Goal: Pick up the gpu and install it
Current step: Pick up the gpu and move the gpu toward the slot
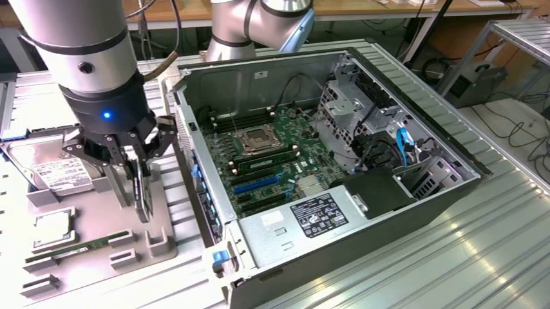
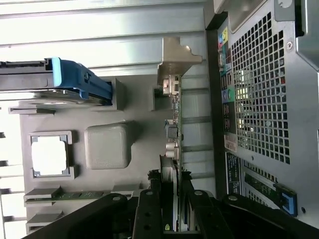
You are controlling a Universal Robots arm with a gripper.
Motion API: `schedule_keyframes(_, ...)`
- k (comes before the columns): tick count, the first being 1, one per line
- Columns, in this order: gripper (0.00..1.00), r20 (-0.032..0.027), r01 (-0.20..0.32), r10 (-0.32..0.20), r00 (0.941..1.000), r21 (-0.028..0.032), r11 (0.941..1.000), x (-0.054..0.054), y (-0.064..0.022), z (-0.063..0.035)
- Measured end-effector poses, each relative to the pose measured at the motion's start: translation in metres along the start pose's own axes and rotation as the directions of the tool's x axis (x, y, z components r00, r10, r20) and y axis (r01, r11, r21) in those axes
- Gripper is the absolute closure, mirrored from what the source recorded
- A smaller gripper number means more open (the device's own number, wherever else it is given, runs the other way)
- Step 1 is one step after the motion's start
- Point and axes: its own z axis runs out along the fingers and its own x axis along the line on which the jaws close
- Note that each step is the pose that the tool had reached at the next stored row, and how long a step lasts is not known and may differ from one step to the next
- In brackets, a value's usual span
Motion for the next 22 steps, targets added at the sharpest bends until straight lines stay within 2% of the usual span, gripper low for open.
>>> schedule_keyframes(5,0.74,0.0,0.0,0.0,1.0,-0.0001,1.0,-0.001,0.0018,-0.0512)
schedule_keyframes(6,0.74,0.0001,0.0,0.0,1.0,-0.0001,1.0,-0.002,0.0023,-0.0671)
schedule_keyframes(7,0.74,0.0001,0.0,0.0,1.0,-0.0001,1.0,-0.002,0.0026,-0.0773)
schedule_keyframes(8,0.74,0.0001,0.0,0.0,1.0,-0.0001,1.0,-0.002,0.0028,-0.0825)
schedule_keyframes(22,0.74,0.0001,0.0,0.0,1.0,-0.0001,1.0,-0.003,0.0034,-0.1002)
